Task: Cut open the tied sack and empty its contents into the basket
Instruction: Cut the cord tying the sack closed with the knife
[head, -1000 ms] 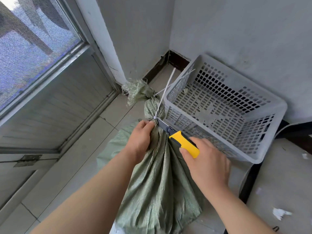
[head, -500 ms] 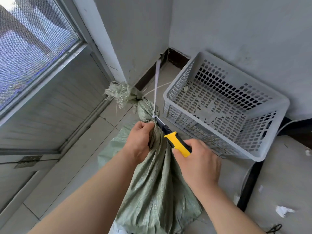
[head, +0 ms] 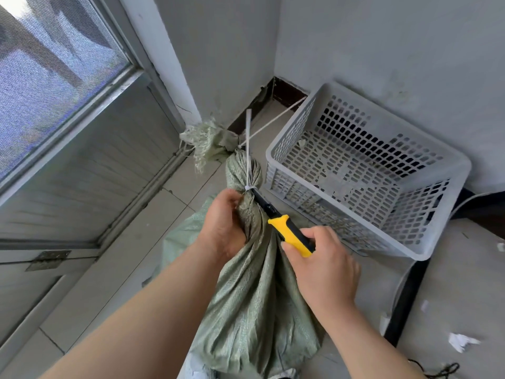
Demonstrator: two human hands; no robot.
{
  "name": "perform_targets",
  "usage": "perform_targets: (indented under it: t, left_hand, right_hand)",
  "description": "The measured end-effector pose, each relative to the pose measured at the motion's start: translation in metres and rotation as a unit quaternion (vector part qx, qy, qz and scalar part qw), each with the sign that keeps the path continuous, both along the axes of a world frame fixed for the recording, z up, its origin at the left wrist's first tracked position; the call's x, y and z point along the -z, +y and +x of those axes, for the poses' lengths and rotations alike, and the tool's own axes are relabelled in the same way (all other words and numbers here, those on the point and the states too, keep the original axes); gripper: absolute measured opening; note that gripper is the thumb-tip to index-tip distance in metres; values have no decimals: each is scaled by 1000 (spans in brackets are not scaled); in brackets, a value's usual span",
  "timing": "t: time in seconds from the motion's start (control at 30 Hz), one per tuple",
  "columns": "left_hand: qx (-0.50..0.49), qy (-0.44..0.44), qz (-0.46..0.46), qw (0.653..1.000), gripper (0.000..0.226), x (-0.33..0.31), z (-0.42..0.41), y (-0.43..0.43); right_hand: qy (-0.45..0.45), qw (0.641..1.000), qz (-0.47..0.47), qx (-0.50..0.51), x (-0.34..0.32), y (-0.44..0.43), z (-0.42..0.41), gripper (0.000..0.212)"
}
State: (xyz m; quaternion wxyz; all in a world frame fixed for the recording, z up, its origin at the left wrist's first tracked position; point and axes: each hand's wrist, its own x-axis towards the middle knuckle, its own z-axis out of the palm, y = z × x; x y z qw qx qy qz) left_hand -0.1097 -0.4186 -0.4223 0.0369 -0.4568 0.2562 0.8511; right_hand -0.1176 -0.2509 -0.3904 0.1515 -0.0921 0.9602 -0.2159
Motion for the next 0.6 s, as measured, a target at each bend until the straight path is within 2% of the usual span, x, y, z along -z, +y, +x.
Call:
perform_targets:
  t: [0.23,0.37,0.47,0.6]
  left_hand:
    - [63,0,-41,997,32,-5,-10,-7]
    - [41,-13,-71,997,28,0,-12,-9]
    - [43,20,-51,998,32,-3,-10,-10]
    - [68,20,-72,995,21,-3,-12,-11]
  right_hand:
    - [0,1000,-10,0,-2,5,-4,29]
    - [-2,1000,-21,3,-1,8,-5,31]
    - [2,1000,-29,3,0,9,-4,31]
    - [9,999,-34,2,1,10,-4,30]
